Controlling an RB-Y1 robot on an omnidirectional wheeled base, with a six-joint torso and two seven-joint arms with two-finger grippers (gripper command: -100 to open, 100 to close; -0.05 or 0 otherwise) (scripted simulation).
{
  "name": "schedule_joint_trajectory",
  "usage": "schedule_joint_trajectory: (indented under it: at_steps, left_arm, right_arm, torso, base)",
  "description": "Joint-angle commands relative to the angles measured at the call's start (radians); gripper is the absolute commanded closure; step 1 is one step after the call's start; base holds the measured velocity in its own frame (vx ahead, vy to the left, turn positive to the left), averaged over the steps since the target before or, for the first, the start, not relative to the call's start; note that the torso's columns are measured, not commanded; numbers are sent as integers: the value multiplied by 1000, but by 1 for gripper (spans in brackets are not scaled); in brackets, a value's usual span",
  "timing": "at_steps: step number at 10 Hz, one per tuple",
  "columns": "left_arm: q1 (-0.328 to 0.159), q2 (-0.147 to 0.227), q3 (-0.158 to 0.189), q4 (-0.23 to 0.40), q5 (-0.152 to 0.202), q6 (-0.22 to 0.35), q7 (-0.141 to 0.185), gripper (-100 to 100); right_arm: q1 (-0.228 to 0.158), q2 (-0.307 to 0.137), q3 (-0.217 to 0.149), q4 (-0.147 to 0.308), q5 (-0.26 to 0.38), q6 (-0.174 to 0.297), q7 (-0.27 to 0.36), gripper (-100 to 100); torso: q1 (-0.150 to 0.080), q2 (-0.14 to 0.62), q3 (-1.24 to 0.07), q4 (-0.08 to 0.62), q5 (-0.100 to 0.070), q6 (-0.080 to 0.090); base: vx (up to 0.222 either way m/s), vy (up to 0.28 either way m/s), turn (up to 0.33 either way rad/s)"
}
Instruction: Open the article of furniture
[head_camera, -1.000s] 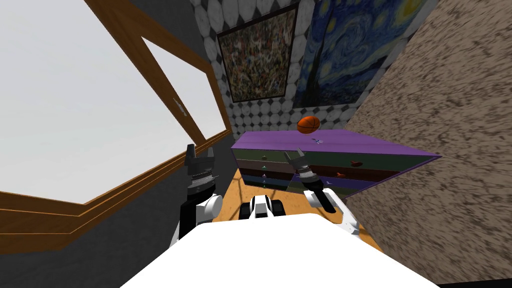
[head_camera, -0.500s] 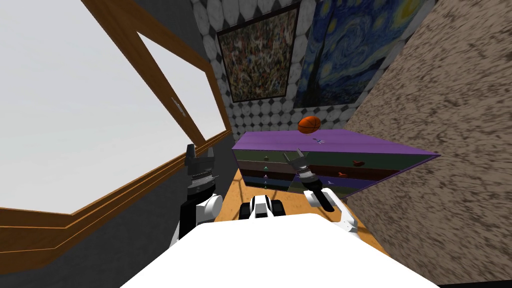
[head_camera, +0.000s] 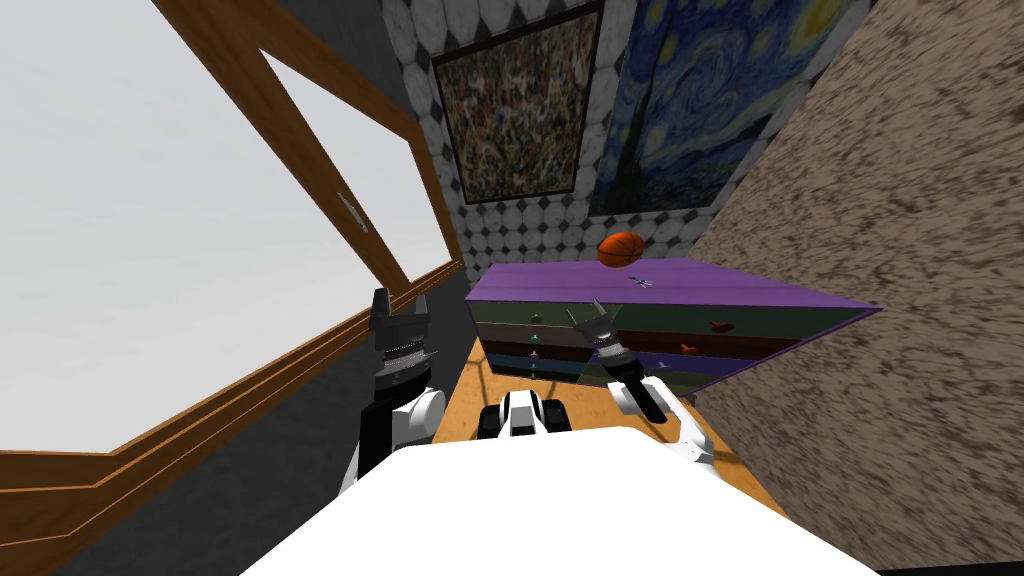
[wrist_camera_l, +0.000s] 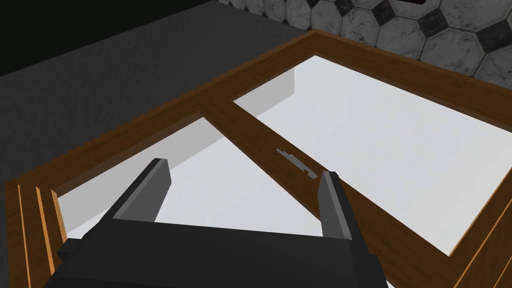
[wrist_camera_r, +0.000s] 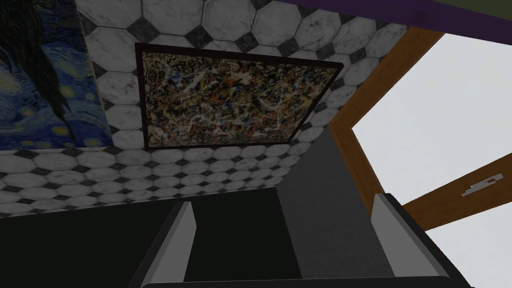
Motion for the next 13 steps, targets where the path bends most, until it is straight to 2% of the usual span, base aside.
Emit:
schedule_joint_trajectory:
  at_steps: [1,2,3,5,6,8,9,11,12,13]
  left_arm:
    - [0,0,0,0,0,0,0,0]
    - [0,0,0,0,0,0,0,0]
    - [0,0,0,0,0,0,0,0]
    - [0,0,0,0,0,0,0,0]
    - [0,0,0,0,0,0,0,0]
    - [0,0,0,0,0,0,0,0]
    - [0,0,0,0,0,0,0,0]
    - [0,0,0,0,0,0,0,0]
    - [0,0,0,0,0,0,0,0]
    - [0,0,0,0,0,0,0,0]
  right_arm:
    - [-3,-1,-5,26,21,-8,76,-100]
    - [-3,-1,-5,26,21,-8,88,-100]
    - [-6,-1,-10,52,41,-15,126,-100]
    - [-6,-1,-10,52,41,-15,163,-100]
    - [-8,-1,-16,78,61,-23,200,-100]
    - [-8,-1,-16,78,61,-23,237,-100]
    - [-9,1,-21,103,82,-30,276,-100]
    - [-9,1,-21,103,82,-30,310,-100]
    - [-9,3,-27,127,102,-38,351,-100]
    - [-9,3,-27,127,102,-38,376,-100]
  torso:
    - [2,-1,0,0,0,0]
    - [2,-1,-1,0,0,0]
    - [0,0,0,0,0,0]
    - [2,-1,0,0,0,0]
    - [0,0,0,0,0,0]
    - [1,-1,-1,0,0,0]
    - [0,0,0,0,0,0]
    - [2,0,0,0,0,0]
    - [0,0,0,0,0,0]
    - [1,-1,0,0,0,0]
  base:
    - [38,64,-41]
    - [17,29,8]
    - [26,46,-61]
    - [26,42,-18]
    - [27,51,-54]
    - [31,40,-16]
    - [34,48,-53]
    - [22,45,-14]
    - [37,48,-42]
    - [34,46,-38]
